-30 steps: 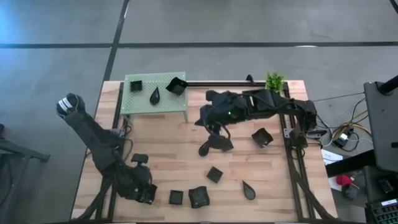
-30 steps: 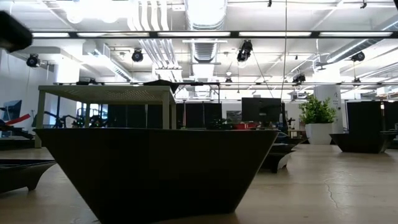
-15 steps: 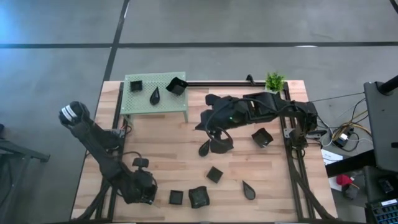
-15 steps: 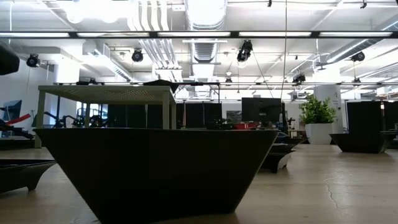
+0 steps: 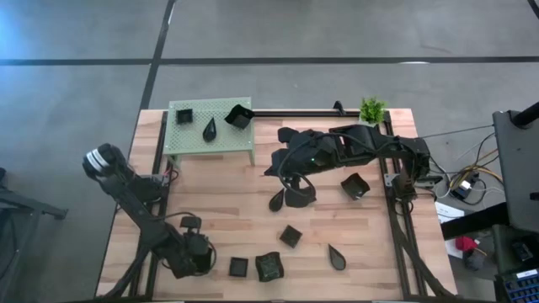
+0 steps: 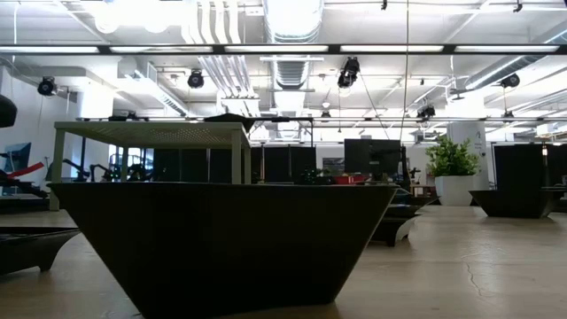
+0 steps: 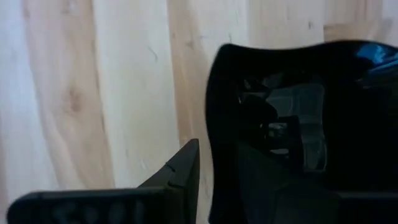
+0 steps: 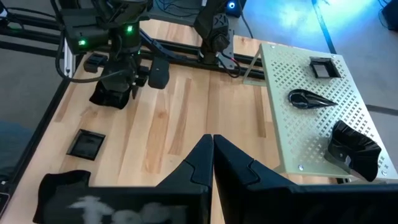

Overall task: Pick & Place Mini shaped plates
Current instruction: Stack the black distorted square plate on top of the black distorted square plate on the shelf

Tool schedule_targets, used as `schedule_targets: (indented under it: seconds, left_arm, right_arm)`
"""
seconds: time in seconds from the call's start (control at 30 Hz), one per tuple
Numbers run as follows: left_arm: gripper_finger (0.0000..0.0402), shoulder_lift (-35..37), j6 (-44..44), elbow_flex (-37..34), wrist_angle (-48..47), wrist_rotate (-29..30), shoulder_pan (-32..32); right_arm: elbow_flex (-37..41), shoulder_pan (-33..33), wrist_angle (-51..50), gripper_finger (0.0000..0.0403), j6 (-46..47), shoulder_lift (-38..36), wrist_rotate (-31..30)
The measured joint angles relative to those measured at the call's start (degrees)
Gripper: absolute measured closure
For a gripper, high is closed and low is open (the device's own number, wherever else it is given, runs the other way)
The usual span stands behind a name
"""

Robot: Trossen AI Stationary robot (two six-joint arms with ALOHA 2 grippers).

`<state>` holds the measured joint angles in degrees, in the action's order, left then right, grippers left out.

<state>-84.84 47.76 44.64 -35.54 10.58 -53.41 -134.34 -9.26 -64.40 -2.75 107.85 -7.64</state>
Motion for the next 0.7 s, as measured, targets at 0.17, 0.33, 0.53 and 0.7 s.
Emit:
schedule_targets:
  seconds: [0.17,0.33,0.53,0.7]
  left_arm:
    - [0.0377,-0.35,-0.28,0.02,0.86,-1.76,0.02]
    - [0.0397,1.17,0.26,0.10,1.27,-1.96,0.04]
    - [0.0401,7.30,3.99,0.11,1.02,1.94,0.17]
    - [0.0401,14.54,11.60,0.09,-1.39,7.96,1.45]
  right_arm:
    - [0.00,0.00,0.00,0.0394,-0.54,0.00,0.04]
    - [0.00,0.00,0.03,0.0394,-0.92,0.00,0.04]
    - [0.00,0.02,0.10,0.0394,-0.89,0.00,0.06]
    - [0.00,0.02,0.09,0.0394,-0.66,-0.15,0.05]
